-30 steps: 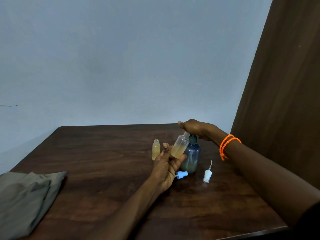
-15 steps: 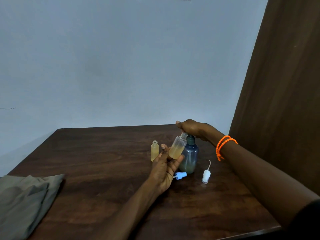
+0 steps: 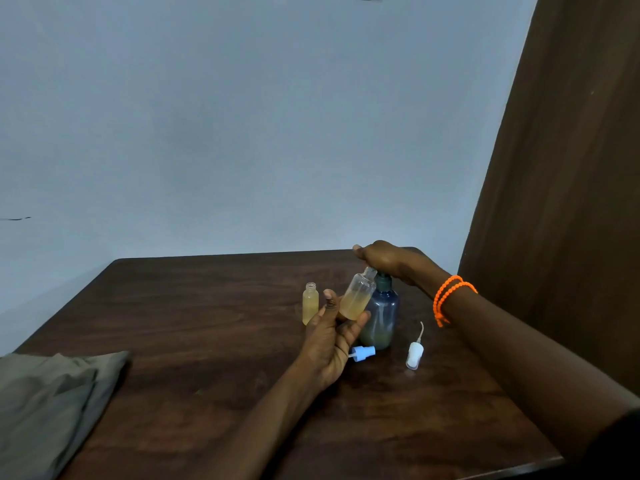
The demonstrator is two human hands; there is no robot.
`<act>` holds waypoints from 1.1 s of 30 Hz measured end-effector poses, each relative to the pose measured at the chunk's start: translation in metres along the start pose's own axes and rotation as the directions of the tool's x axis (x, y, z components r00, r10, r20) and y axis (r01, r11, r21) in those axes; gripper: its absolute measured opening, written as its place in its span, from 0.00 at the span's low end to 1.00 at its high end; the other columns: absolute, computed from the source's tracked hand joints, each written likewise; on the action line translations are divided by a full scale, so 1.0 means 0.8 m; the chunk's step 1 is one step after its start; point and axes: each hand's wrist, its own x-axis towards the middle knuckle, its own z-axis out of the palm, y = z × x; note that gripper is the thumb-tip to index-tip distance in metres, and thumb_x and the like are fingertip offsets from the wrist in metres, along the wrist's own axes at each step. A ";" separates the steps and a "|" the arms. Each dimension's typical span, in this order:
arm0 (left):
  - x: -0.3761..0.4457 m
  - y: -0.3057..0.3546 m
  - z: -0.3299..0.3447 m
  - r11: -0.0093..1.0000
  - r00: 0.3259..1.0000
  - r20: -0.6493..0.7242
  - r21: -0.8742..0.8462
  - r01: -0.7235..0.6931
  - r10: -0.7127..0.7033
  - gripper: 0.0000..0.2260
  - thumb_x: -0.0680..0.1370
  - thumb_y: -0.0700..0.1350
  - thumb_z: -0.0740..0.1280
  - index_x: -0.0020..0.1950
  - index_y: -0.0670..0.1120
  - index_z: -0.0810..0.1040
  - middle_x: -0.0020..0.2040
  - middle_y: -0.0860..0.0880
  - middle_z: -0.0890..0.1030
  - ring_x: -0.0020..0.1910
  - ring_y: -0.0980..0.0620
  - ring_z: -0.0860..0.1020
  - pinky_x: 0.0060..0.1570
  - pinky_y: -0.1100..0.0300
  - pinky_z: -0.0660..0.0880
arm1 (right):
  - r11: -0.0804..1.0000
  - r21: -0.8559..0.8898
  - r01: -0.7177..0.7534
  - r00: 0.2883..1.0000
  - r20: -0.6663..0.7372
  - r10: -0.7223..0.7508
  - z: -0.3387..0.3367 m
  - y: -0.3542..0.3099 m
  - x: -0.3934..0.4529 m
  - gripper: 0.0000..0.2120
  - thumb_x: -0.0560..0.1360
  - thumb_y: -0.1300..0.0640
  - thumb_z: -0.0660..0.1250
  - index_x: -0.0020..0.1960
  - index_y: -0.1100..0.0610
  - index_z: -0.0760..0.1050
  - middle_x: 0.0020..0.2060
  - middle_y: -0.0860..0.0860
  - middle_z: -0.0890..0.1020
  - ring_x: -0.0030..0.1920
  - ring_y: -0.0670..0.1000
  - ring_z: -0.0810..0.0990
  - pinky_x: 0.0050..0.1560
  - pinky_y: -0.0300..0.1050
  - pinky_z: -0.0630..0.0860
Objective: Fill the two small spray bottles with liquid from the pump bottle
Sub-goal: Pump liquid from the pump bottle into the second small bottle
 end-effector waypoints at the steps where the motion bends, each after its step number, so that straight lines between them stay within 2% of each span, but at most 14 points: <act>1: 0.000 -0.001 0.000 1.000 1.000 0.004 0.012 0.003 -0.003 0.17 0.81 0.50 0.66 0.60 0.37 0.77 0.57 0.38 0.85 0.55 0.44 0.85 0.46 0.53 0.85 | 1.000 0.003 -0.001 1.000 -0.001 0.001 0.002 0.002 0.001 0.19 0.83 0.49 0.57 0.54 0.64 0.75 0.50 0.59 0.79 0.48 0.55 0.78 0.48 0.47 0.70; 2: 0.000 -0.001 0.001 1.000 1.000 0.005 0.019 0.003 -0.003 0.17 0.81 0.51 0.66 0.59 0.37 0.77 0.54 0.39 0.86 0.55 0.44 0.85 0.47 0.53 0.85 | 1.000 0.010 -0.006 1.000 -0.004 0.006 0.004 0.004 0.002 0.15 0.82 0.49 0.58 0.47 0.60 0.74 0.44 0.55 0.77 0.41 0.51 0.75 0.43 0.45 0.69; 3: 0.000 -0.001 0.001 1.000 1.000 0.000 0.022 0.002 -0.002 0.16 0.81 0.51 0.66 0.58 0.38 0.77 0.53 0.40 0.86 0.55 0.43 0.84 0.47 0.53 0.85 | 1.000 0.018 -0.011 1.000 -0.005 0.011 0.006 0.006 0.004 0.14 0.82 0.49 0.59 0.44 0.57 0.72 0.40 0.52 0.75 0.38 0.49 0.73 0.41 0.44 0.68; 7: 0.000 -0.002 0.001 1.000 1.000 -0.004 0.002 0.007 -0.007 0.16 0.81 0.50 0.66 0.59 0.37 0.77 0.56 0.39 0.85 0.61 0.41 0.82 0.43 0.54 0.85 | 1.000 -0.022 -0.012 1.000 0.010 0.012 0.000 -0.003 -0.001 0.15 0.83 0.47 0.57 0.49 0.59 0.71 0.40 0.50 0.73 0.39 0.48 0.71 0.44 0.45 0.68; 10: 0.001 -0.001 0.000 1.000 1.000 0.005 -0.013 0.015 -0.014 0.17 0.81 0.50 0.66 0.60 0.37 0.76 0.57 0.38 0.84 0.59 0.42 0.83 0.43 0.54 0.85 | 1.000 -0.016 -0.008 1.000 0.009 0.008 -0.001 -0.004 0.000 0.19 0.83 0.46 0.56 0.38 0.55 0.66 0.35 0.50 0.70 0.34 0.48 0.67 0.35 0.43 0.64; 12: 0.002 -0.001 0.000 1.000 1.000 0.014 -0.009 0.005 -0.005 0.17 0.81 0.51 0.66 0.59 0.38 0.77 0.57 0.39 0.85 0.56 0.43 0.84 0.44 0.54 0.85 | 0.999 0.039 -0.012 1.000 -0.004 0.012 0.002 0.000 0.003 0.19 0.83 0.47 0.57 0.36 0.53 0.64 0.34 0.49 0.69 0.33 0.48 0.67 0.34 0.42 0.64; 16: 0.004 -0.003 -0.003 1.000 1.000 0.013 -0.004 -0.007 0.007 0.14 0.81 0.50 0.66 0.56 0.39 0.78 0.53 0.41 0.86 0.52 0.46 0.85 0.43 0.55 0.85 | 0.999 0.051 -0.019 1.000 -0.011 0.019 0.005 0.002 -0.004 0.14 0.82 0.51 0.59 0.41 0.57 0.69 0.38 0.52 0.72 0.36 0.48 0.69 0.35 0.43 0.65; 18: 0.003 -0.003 -0.003 1.000 1.000 0.010 -0.012 -0.004 0.004 0.14 0.81 0.50 0.66 0.58 0.39 0.77 0.55 0.40 0.86 0.54 0.44 0.85 0.41 0.55 0.85 | 1.000 0.015 -0.015 1.000 -0.007 0.016 0.001 -0.003 -0.010 0.14 0.83 0.51 0.58 0.42 0.58 0.69 0.40 0.53 0.72 0.38 0.50 0.69 0.36 0.43 0.65; 20: 0.004 -0.002 -0.004 1.000 1.000 0.008 -0.027 0.001 -0.001 0.16 0.81 0.49 0.67 0.60 0.38 0.77 0.59 0.38 0.84 0.56 0.43 0.84 0.41 0.54 0.85 | 1.000 -0.017 -0.008 1.000 -0.004 0.008 -0.003 -0.010 -0.014 0.16 0.83 0.49 0.56 0.40 0.57 0.67 0.37 0.52 0.71 0.36 0.50 0.68 0.36 0.43 0.65; 24: 0.007 -0.002 -0.006 1.000 1.000 0.011 -0.030 0.002 -0.002 0.13 0.81 0.48 0.67 0.57 0.39 0.79 0.58 0.39 0.85 0.52 0.45 0.86 0.42 0.54 0.85 | 1.000 -0.012 0.000 1.000 -0.020 0.000 0.000 -0.009 -0.013 0.16 0.84 0.50 0.56 0.40 0.58 0.67 0.37 0.52 0.71 0.35 0.50 0.68 0.36 0.43 0.64; 28: 0.007 -0.002 -0.005 1.000 1.000 0.006 -0.017 -0.001 0.001 0.16 0.81 0.50 0.67 0.59 0.38 0.77 0.59 0.38 0.84 0.52 0.45 0.86 0.41 0.54 0.85 | 1.000 0.004 -0.008 1.000 -0.022 0.008 0.006 -0.004 -0.013 0.09 0.81 0.55 0.58 0.44 0.58 0.69 0.41 0.54 0.71 0.41 0.51 0.66 0.40 0.47 0.63; 30: 0.004 -0.003 -0.004 1.000 1.000 0.005 -0.020 -0.007 0.007 0.14 0.81 0.49 0.67 0.58 0.38 0.78 0.59 0.38 0.84 0.50 0.46 0.87 0.41 0.54 0.85 | 1.000 -0.016 -0.011 1.000 0.002 0.011 0.002 -0.008 -0.017 0.10 0.82 0.53 0.57 0.50 0.59 0.73 0.44 0.55 0.72 0.43 0.53 0.70 0.44 0.47 0.67; 32: 0.003 -0.003 -0.003 1.000 1.000 -0.001 -0.019 -0.017 0.017 0.16 0.81 0.49 0.67 0.60 0.38 0.77 0.60 0.38 0.83 0.50 0.46 0.87 0.41 0.54 0.85 | 1.000 -0.023 -0.016 1.000 0.014 0.016 -0.002 -0.012 -0.017 0.17 0.84 0.50 0.56 0.58 0.63 0.73 0.49 0.55 0.73 0.50 0.56 0.74 0.53 0.50 0.71; 33: 0.004 -0.003 -0.004 1.000 1.000 -0.001 -0.019 -0.018 0.018 0.17 0.81 0.50 0.67 0.62 0.38 0.76 0.61 0.38 0.83 0.50 0.46 0.87 0.42 0.54 0.84 | 1.000 -0.023 -0.009 1.000 0.012 0.009 -0.002 -0.012 -0.016 0.17 0.84 0.49 0.56 0.56 0.62 0.74 0.49 0.55 0.73 0.50 0.56 0.75 0.54 0.50 0.71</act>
